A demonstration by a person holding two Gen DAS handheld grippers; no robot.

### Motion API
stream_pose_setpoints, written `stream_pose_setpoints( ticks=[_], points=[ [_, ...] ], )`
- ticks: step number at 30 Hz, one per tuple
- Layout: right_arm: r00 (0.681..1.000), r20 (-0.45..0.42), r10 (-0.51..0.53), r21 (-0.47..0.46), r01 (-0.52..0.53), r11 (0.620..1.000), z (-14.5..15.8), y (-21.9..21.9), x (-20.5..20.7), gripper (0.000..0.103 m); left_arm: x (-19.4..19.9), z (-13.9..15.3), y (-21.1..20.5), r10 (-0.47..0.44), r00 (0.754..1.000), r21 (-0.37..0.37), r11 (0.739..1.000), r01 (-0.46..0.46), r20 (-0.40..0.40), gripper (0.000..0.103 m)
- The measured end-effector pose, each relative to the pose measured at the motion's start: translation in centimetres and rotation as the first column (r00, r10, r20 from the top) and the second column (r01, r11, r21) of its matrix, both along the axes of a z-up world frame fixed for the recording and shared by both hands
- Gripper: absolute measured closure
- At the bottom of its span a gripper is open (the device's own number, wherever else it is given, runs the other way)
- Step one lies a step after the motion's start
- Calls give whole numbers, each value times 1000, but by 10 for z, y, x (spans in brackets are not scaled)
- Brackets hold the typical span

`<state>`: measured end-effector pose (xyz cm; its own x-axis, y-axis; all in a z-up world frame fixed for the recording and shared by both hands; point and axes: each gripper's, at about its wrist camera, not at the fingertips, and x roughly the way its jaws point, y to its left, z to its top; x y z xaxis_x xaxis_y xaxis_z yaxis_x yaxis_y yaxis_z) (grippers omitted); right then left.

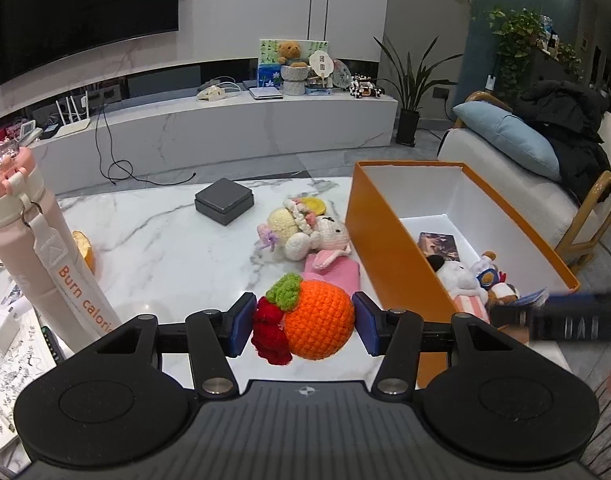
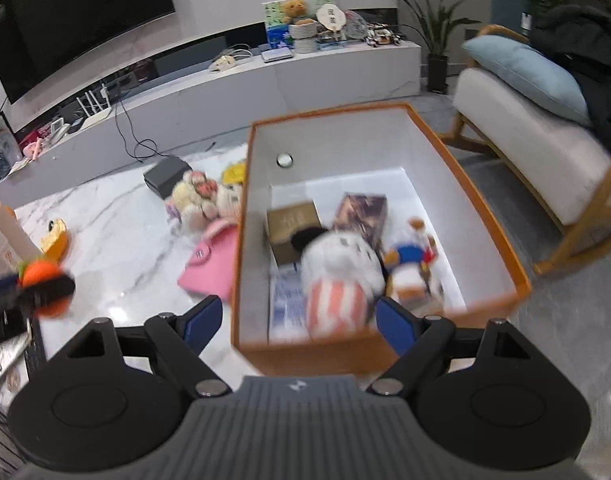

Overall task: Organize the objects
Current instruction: 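Carry the crocheted orange into the orange box and open the left gripper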

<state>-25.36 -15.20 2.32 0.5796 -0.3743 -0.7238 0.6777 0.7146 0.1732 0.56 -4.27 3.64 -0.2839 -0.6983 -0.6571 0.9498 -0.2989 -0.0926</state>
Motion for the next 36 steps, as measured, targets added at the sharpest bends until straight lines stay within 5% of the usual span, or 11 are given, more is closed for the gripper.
stream_pose_setpoints(
  ticks=[15, 24, 36],
  points=[
    [996, 33, -86, -36, 88, 995, -18, 15, -52, 18, -59, -5, -5, -67, 997, 8, 998, 68, -49, 42],
    [989, 115, -89, 9, 88, 996, -28, 6, -68, 18, -135, -6, -57, -274, 960, 27, 961, 276, -64, 42],
    [955, 263, -136, 152, 98, 983, -47, -14, -88, 19, -254, -52, -143, -392, 920, 296, 878, 376, -7, 42]
  ],
)
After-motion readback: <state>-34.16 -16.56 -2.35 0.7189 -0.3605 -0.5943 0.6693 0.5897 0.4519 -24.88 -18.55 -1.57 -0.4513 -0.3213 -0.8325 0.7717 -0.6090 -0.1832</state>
